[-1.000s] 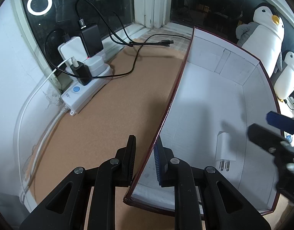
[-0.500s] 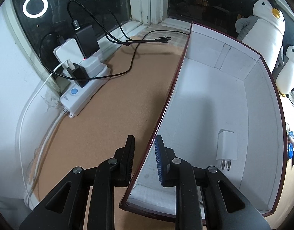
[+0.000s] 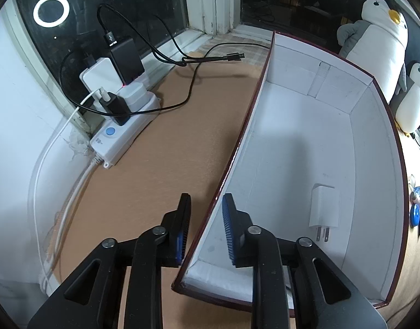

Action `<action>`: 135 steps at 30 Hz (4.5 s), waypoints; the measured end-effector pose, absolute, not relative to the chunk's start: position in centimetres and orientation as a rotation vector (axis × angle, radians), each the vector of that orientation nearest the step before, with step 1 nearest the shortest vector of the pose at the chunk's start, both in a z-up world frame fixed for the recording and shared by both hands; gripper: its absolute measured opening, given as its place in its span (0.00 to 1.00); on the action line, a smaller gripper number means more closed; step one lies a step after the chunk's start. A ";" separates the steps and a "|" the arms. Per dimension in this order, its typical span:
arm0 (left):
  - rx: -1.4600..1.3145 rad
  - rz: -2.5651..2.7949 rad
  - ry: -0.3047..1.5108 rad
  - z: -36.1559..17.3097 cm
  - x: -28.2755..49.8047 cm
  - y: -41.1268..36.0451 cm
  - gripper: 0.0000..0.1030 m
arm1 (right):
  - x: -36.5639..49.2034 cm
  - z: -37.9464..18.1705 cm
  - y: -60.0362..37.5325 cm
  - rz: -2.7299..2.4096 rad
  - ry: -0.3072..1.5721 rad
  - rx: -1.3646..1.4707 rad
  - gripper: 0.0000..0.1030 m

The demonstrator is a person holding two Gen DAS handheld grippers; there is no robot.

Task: Organize rigid objects
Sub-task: 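Move the right tool back and grasp the patterned lighter, then carry the patterned lighter with the right tool and release it into the box, then return the right tool and grasp the blue round tape measure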

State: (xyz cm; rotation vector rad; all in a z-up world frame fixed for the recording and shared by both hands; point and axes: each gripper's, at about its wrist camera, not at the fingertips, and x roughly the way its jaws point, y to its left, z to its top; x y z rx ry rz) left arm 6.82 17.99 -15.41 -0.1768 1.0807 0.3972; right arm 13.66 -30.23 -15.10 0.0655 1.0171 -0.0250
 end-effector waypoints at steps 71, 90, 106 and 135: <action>-0.230 0.370 1.049 -16.3 7.7 19.0 0.15 | 13.2 -8.5 -2.3 0.581 0.941 -0.233 0.20; -0.257 0.346 1.034 -16.4 7.5 19.2 0.14 | 17.6 -12.8 8.2 0.619 1.007 -0.397 0.20; -0.254 0.352 1.038 -16.4 7.6 19.1 0.14 | 17.5 -12.7 7.9 0.630 0.997 -0.359 0.36; -0.215 0.395 1.087 -15.9 5.6 17.9 0.14 | 15.9 -15.9 -21.2 0.203 1.109 -0.064 0.42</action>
